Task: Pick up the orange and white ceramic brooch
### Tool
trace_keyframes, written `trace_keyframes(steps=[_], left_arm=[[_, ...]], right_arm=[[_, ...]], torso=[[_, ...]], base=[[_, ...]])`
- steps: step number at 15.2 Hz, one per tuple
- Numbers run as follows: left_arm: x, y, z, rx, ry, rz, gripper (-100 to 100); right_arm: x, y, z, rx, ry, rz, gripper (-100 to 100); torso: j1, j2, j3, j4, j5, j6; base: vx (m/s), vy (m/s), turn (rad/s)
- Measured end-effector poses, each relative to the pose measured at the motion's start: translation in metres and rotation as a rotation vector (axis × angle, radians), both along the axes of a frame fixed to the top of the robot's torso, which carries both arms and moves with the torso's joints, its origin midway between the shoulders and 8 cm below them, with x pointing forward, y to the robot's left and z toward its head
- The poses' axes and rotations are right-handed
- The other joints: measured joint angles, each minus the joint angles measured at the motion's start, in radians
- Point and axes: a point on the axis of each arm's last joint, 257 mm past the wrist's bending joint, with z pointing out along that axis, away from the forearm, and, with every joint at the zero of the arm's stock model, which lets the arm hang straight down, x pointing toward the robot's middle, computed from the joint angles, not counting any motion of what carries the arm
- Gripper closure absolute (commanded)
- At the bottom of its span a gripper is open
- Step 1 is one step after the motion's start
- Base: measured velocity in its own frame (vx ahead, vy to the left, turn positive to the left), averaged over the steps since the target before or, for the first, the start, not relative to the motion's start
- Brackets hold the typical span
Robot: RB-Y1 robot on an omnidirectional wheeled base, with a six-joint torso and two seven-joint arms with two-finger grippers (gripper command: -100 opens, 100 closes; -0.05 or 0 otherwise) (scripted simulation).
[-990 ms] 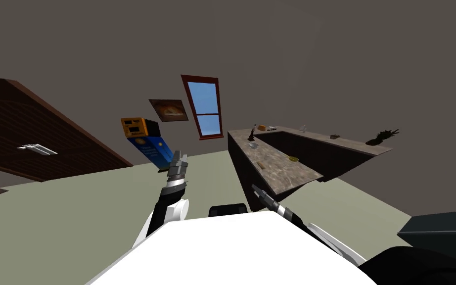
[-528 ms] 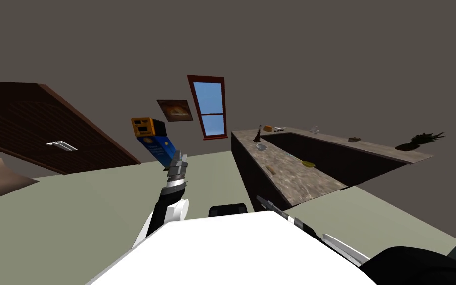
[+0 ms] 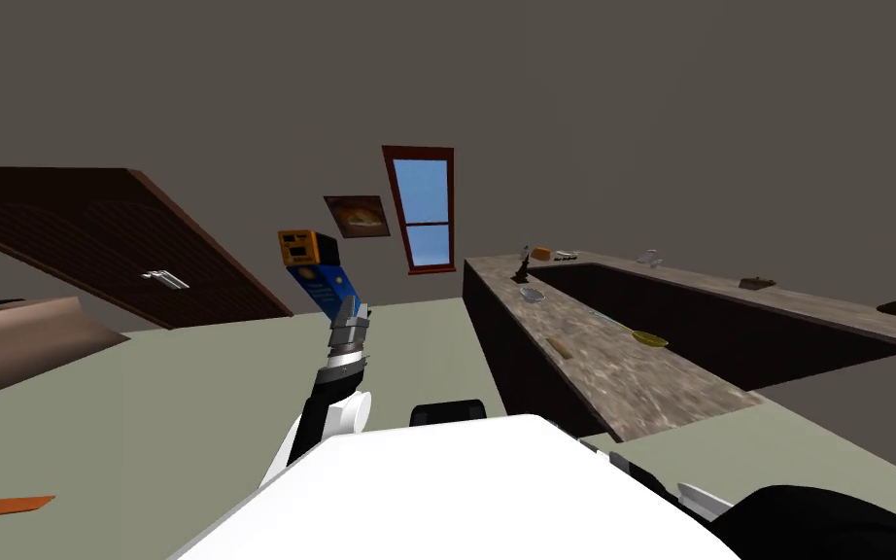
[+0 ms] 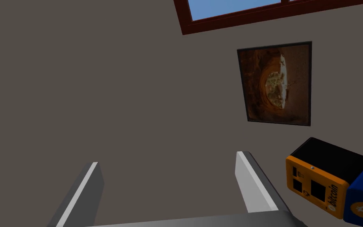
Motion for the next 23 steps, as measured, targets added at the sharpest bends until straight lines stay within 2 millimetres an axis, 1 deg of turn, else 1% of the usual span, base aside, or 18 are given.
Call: trace_keyframes(steps=[2,3,5,6,7,8,10,11,12,14,16,19,21,23], left_arm=[[0.000,0.000,0.000,0.000,0.000,0.000,0],[0.000,0.000,0.000,0.000,0.000,0.000,0],[0.000,0.000,0.000,0.000,0.000,0.000,0],[0.000,0.000,0.000,0.000,0.000,0.000,0],[0.000,0.000,0.000,0.000,0.000,0.000,0],[0.000,0.000,0.000,0.000,0.000,0.000,0],[0.000,0.000,0.000,0.000,0.000,0.000,0],[0.000,0.000,0.000,0.000,0.000,0.000,0],[0.000,0.000,0.000,0.000,0.000,0.000,0],[0.000,0.000,0.000,0.000,0.000,0.000,0],[0.000,0.000,0.000,0.000,0.000,0.000,0],[0.000,0.000,0.000,0.000,0.000,0.000,0],[0.000,0.000,0.000,0.000,0.000,0.000,0],[0.000,0.000,0.000,0.000,0.000,0.000,0]], right_arm=[[-0.018,-0.015,-0.003,-0.043,0.046,0.025,-100],[-0.021,-0.021,-0.006,-0.060,0.058,0.036,-100],[-0.036,-0.041,-0.013,-0.107,0.103,0.059,-100],[-0.049,-0.052,-0.018,-0.132,0.131,0.071,-100],[-0.057,-0.061,-0.019,-0.154,0.152,0.084,-100],[-0.061,-0.068,-0.018,-0.171,0.164,0.095,-100],[-0.080,-0.085,-0.020,-0.213,0.205,0.118,-100],[-0.083,-0.093,-0.019,-0.229,0.214,0.129,-100],[-0.090,-0.101,-0.021,-0.247,0.233,0.138,-100],[-0.096,-0.118,-0.018,-0.283,0.260,0.157,-100],[-0.109,-0.138,-0.016,-0.322,0.296,0.177,-100],[-0.129,-0.168,-0.007,-0.387,0.355,0.210,-100],[-0.136,-0.186,-0.004,-0.427,0.379,0.234,-100],[-0.144,-0.204,0.004,-0.462,0.406,0.252,-100]], torso=[[0.001,-0.001,-0.001,0.000,0.000,0.000],[0.000,-0.001,0.000,0.000,0.000,0.000],[0.001,-0.001,0.000,0.000,0.000,0.000],[0.002,-0.002,-0.001,0.000,0.000,-0.001],[0.002,-0.003,-0.002,-0.001,0.001,0.000],[0.001,-0.002,-0.001,0.000,0.000,0.000],[0.001,-0.001,-0.001,0.000,0.000,0.000],[-0.001,0.000,0.000,0.000,0.000,0.000],[-0.001,0.001,0.001,0.000,0.000,0.000],[-0.002,0.001,0.001,0.000,0.000,0.000],[-0.002,0.001,0.001,0.000,0.000,0.000],[0.000,-0.002,-0.001,0.000,0.000,0.000],[-0.002,0.000,0.000,0.000,0.000,0.000],[-0.003,0.001,0.001,0.000,-0.001,0.000]], base=[[0.096,0.099,0.094],[0.084,0.107,0.140],[0.115,0.125,0.161],[0.142,0.132,0.140],[0.099,0.081,0.035],[0.095,0.091,0.121],[0.081,0.085,0.098],[0.069,0.079,0.119],[0.083,0.075,0.131],[0.072,0.053,0.081],[0.090,0.081,0.151],[0.116,0.078,0.120],[0.071,0.045,0.073],[0.083,0.036,0.127]])
